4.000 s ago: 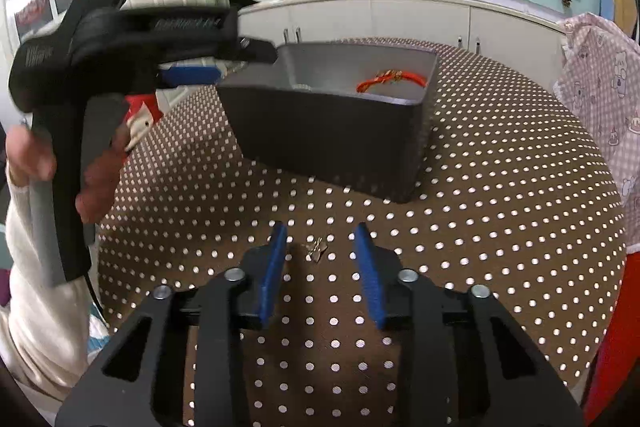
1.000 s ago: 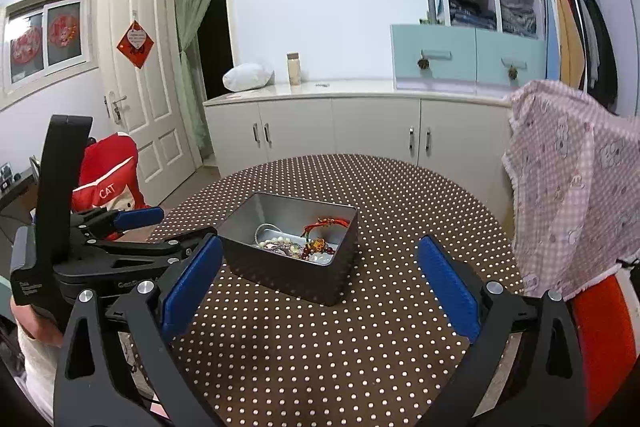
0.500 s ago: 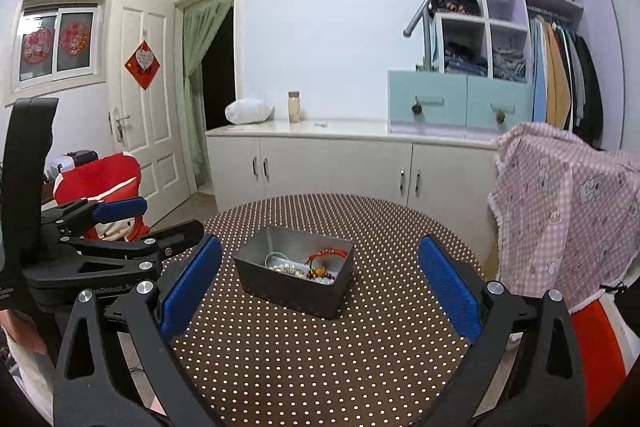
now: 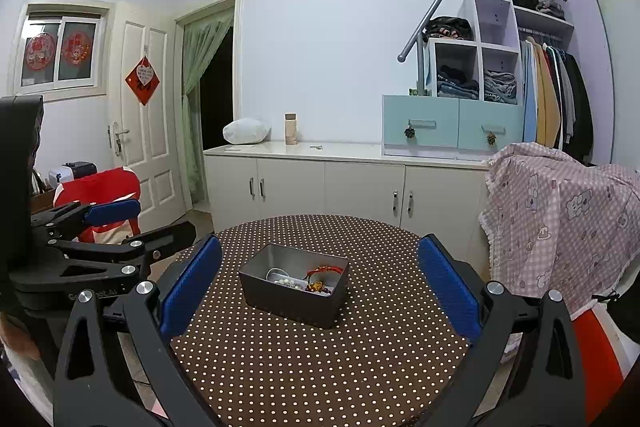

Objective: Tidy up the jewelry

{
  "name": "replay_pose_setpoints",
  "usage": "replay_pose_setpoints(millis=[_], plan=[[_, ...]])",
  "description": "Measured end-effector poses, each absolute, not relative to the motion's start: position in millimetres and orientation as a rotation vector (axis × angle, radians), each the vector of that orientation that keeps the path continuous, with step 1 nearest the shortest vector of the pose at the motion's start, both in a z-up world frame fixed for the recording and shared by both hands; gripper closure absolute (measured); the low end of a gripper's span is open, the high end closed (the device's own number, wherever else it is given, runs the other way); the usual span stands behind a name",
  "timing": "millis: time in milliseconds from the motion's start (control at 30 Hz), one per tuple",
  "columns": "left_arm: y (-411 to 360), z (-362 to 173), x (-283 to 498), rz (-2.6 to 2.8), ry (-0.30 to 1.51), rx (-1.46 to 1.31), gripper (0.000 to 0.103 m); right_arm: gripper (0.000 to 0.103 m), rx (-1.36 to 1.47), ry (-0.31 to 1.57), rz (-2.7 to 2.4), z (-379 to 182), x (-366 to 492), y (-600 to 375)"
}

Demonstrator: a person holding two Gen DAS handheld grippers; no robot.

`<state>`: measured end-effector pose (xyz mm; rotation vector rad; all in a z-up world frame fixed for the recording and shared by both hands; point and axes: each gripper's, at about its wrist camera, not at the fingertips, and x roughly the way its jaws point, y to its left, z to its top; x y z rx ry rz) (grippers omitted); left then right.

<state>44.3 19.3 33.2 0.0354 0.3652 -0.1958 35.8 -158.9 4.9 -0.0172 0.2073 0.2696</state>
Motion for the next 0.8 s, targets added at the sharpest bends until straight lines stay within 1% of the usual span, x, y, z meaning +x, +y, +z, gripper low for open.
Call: replay_pose_setpoints(millis=[800], plan=[[17,31,34,-0.185,0.376,0.045,0.012,0.008,-0.015,0.204,0.271,6,27,-157]])
